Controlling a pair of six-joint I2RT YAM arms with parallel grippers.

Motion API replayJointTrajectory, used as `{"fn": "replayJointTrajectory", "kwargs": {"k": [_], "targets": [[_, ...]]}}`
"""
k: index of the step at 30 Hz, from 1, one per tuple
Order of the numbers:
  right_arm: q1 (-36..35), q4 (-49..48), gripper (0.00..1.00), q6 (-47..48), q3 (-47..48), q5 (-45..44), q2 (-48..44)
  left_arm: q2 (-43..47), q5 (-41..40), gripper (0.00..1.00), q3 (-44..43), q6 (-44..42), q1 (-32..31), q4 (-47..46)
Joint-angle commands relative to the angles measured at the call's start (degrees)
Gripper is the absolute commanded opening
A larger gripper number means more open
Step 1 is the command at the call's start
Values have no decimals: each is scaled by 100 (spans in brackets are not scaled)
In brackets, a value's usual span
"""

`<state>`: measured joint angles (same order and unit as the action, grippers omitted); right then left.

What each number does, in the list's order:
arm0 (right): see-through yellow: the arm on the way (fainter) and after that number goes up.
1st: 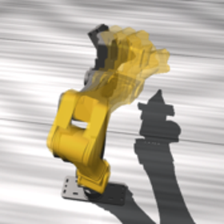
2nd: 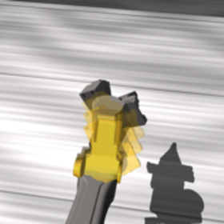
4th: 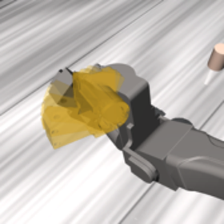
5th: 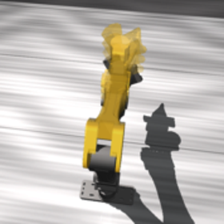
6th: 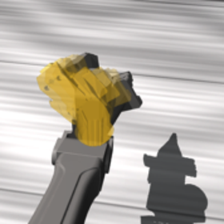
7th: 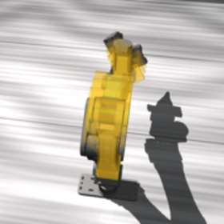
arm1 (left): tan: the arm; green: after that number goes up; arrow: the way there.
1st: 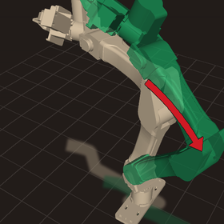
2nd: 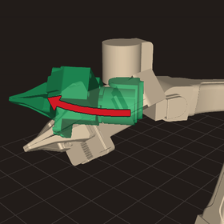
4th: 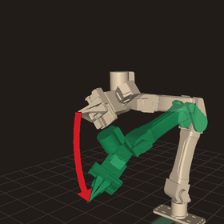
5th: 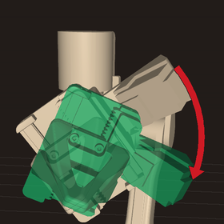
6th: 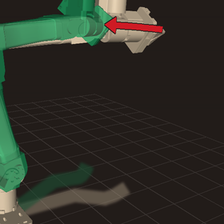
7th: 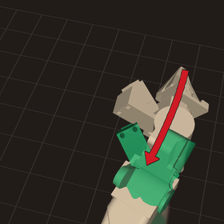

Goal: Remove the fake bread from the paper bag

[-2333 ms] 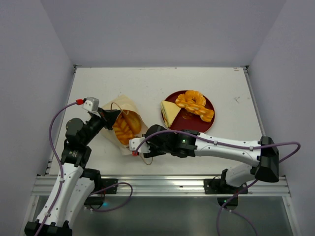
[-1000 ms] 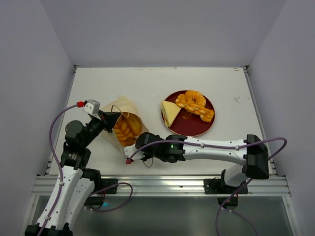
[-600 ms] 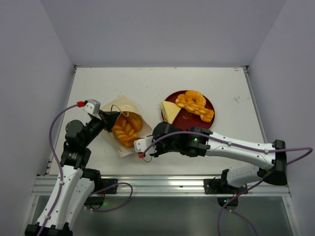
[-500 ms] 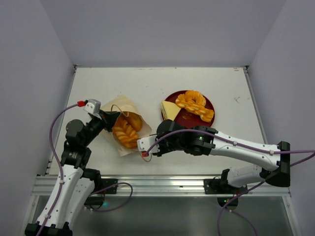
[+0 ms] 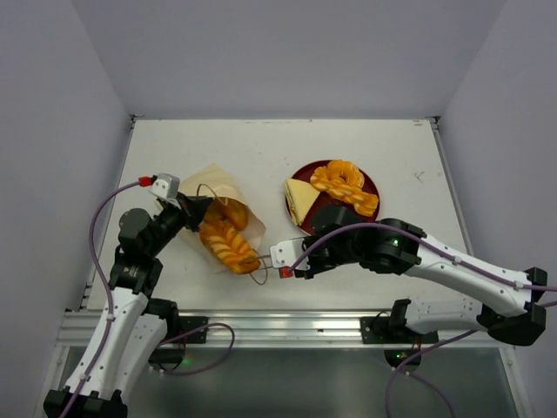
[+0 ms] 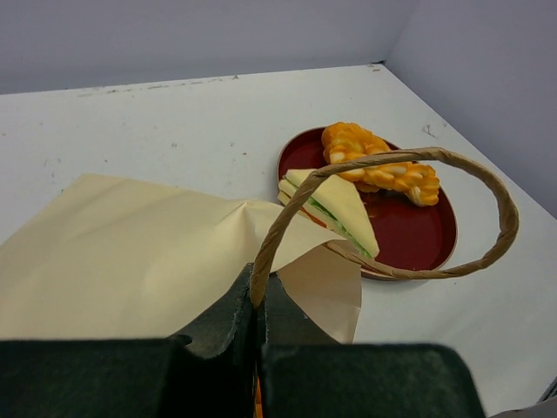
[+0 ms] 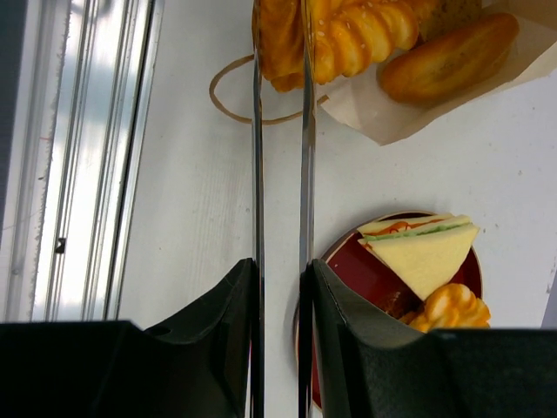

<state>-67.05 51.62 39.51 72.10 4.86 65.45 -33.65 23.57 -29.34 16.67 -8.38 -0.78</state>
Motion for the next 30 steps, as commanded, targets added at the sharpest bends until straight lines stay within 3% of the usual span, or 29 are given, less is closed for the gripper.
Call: {"fn": "replayJointTrajectory", "kwargs": {"k": [1, 18, 30], "targets": [[34, -20, 0, 154, 235, 322, -278, -10, -160, 0, -186, -102, -14, -133], [385, 349, 0, 259, 15, 700, -999, -19, -713, 0, -362, -76, -14, 51], [956, 648, 0, 295, -55, 929, -1956, -71, -1969, 0, -581, -67, -14, 280]]}}
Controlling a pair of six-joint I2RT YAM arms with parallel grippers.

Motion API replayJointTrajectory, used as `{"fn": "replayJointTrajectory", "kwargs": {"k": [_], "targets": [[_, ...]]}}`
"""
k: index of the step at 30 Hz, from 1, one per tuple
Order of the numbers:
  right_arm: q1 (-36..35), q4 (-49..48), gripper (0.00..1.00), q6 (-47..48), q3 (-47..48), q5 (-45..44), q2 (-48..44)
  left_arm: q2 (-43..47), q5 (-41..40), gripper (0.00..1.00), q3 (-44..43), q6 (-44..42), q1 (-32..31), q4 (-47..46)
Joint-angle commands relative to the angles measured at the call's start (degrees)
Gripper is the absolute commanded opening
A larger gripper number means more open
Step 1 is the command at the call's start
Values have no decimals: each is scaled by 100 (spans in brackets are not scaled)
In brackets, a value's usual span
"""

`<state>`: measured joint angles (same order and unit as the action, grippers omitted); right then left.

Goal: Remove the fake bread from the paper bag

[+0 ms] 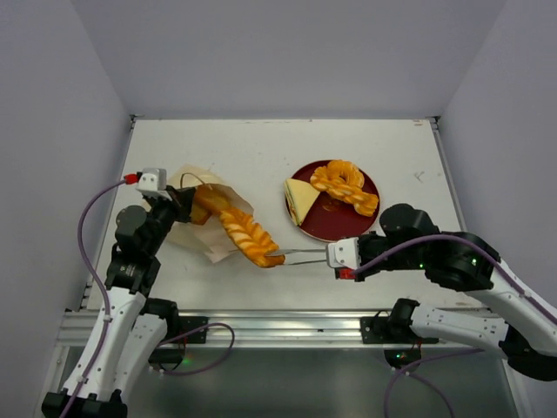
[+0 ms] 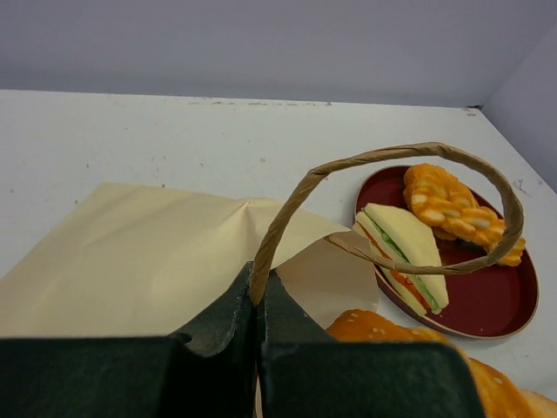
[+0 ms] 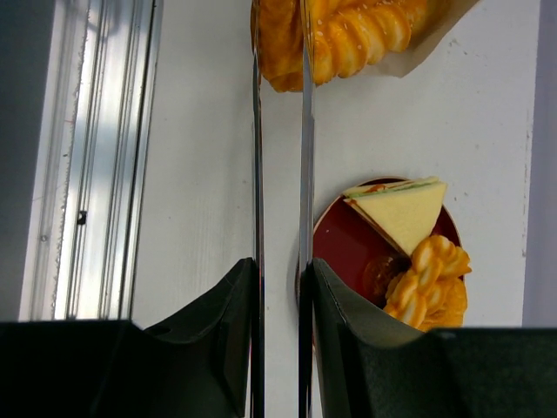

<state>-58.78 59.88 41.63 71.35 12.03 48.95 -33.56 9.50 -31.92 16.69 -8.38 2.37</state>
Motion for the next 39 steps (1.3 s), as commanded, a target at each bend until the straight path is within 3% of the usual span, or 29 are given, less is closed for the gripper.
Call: {"fn": "replayJointTrajectory", "kwargs": {"k": [1, 19, 28, 39], "targets": [[165, -152, 0, 74, 2, 221, -368, -176, -598, 0, -376, -78, -14, -52], [992, -125, 0, 152, -472, -754, -1449, -810, -783, 0, -499, -131, -14, -255], [1027, -494, 0, 591, -1140, -1914, -1432, -476, -475, 0, -455, -210, -14, 131], [1009, -916, 0, 1225, -1527, -2258, -1133, -151, -255, 0, -236, -254, -14, 211]]}}
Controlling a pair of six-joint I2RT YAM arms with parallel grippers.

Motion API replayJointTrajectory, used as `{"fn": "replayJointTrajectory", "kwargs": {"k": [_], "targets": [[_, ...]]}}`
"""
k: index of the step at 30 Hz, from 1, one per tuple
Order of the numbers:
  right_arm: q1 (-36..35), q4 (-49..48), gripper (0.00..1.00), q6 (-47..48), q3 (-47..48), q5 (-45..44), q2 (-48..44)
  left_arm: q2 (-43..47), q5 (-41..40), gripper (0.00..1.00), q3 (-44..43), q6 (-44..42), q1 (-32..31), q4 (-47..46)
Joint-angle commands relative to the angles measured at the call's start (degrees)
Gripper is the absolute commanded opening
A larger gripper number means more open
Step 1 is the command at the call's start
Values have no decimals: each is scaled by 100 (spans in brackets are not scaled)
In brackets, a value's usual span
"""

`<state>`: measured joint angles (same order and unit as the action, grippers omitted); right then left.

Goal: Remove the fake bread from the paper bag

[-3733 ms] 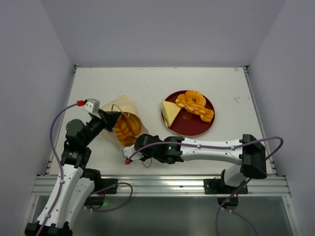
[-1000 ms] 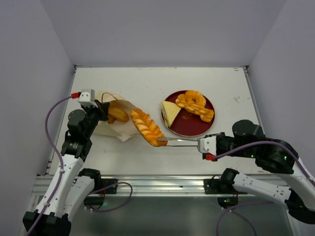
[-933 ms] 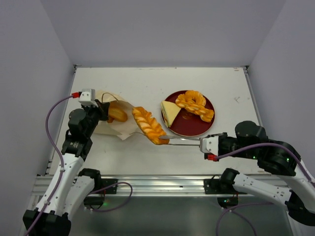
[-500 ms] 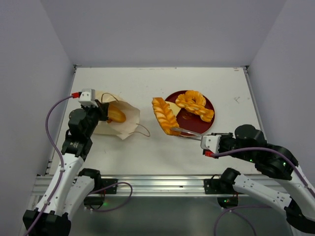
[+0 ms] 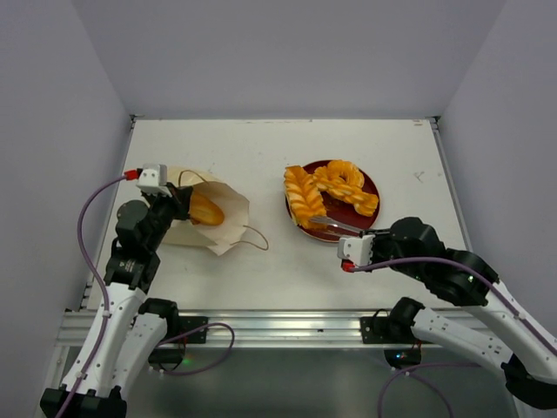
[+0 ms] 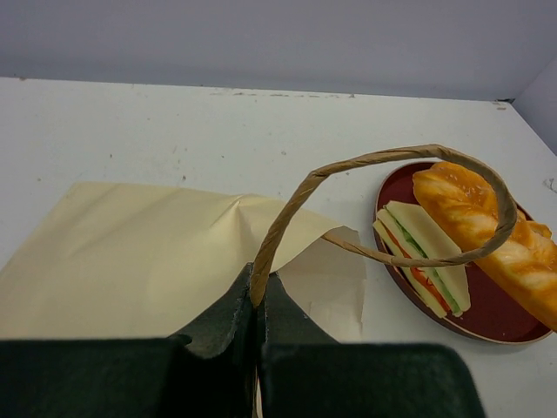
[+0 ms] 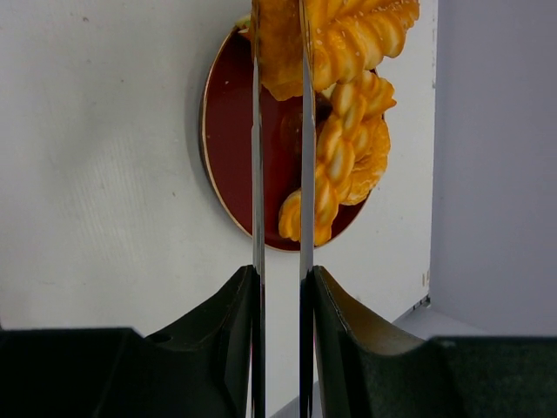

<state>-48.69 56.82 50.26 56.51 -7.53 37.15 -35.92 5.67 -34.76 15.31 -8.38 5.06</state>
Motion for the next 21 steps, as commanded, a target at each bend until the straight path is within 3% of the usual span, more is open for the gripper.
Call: {"fn": "replayJointTrajectory", "kwargs": {"k": [1, 21], "targets": [[8, -645, 0, 484, -87, -328, 65, 94, 145, 0, 57, -125, -14, -49], [105, -1059, 0, 1021, -1283, -1198, 83, 252, 268, 0, 128, -178, -14, 4]]}}
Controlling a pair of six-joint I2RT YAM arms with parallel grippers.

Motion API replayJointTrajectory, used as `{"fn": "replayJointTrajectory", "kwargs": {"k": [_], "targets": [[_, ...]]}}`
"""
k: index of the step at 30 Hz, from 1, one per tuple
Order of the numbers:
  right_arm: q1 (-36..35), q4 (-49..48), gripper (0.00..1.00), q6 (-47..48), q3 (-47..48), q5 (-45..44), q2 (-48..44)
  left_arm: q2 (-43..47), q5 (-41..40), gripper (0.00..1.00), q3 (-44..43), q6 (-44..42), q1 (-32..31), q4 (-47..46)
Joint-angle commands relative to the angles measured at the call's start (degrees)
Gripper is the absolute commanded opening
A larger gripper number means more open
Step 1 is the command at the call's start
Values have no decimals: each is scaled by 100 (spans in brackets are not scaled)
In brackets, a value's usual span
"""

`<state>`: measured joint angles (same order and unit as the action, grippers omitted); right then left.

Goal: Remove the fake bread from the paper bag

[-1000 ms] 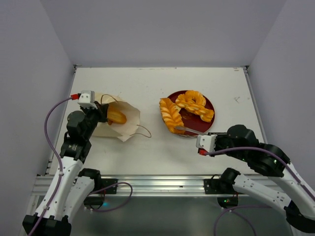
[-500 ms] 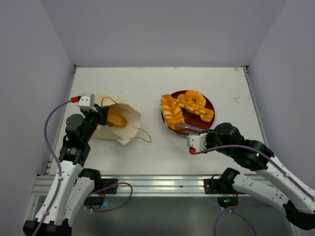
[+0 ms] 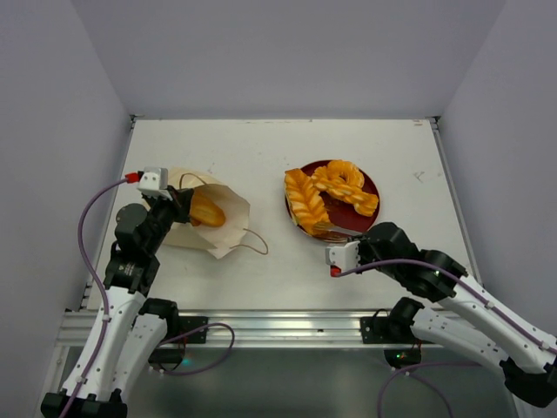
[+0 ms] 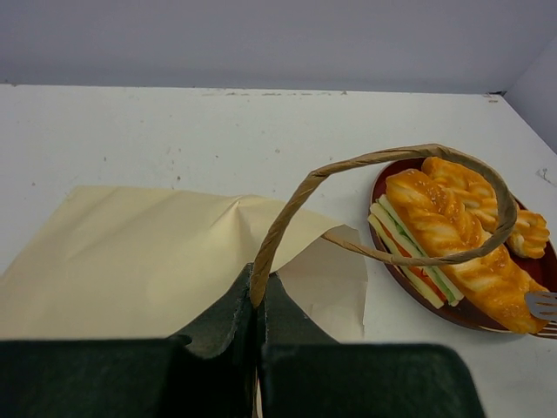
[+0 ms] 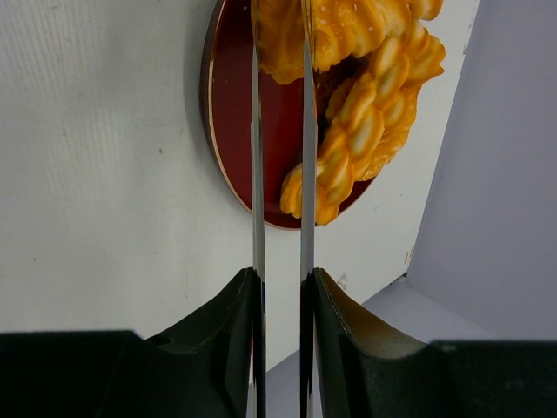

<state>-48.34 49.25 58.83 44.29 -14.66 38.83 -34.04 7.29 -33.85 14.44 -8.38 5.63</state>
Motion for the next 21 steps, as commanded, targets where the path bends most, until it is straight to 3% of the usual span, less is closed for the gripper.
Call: {"fn": "replayJointTrajectory", "kwargs": {"k": [1, 7, 21], "targets": [[79, -302, 0, 155, -79, -494, -95, 73, 106, 0, 45, -81, -14, -53], [132, -302, 4, 41, -210, -547, -183, 100, 132, 0, 62, -64, -14, -27], [202, -302, 27, -135, -518, -565, -262, 73, 176, 0, 45, -37, -14, -53]]}}
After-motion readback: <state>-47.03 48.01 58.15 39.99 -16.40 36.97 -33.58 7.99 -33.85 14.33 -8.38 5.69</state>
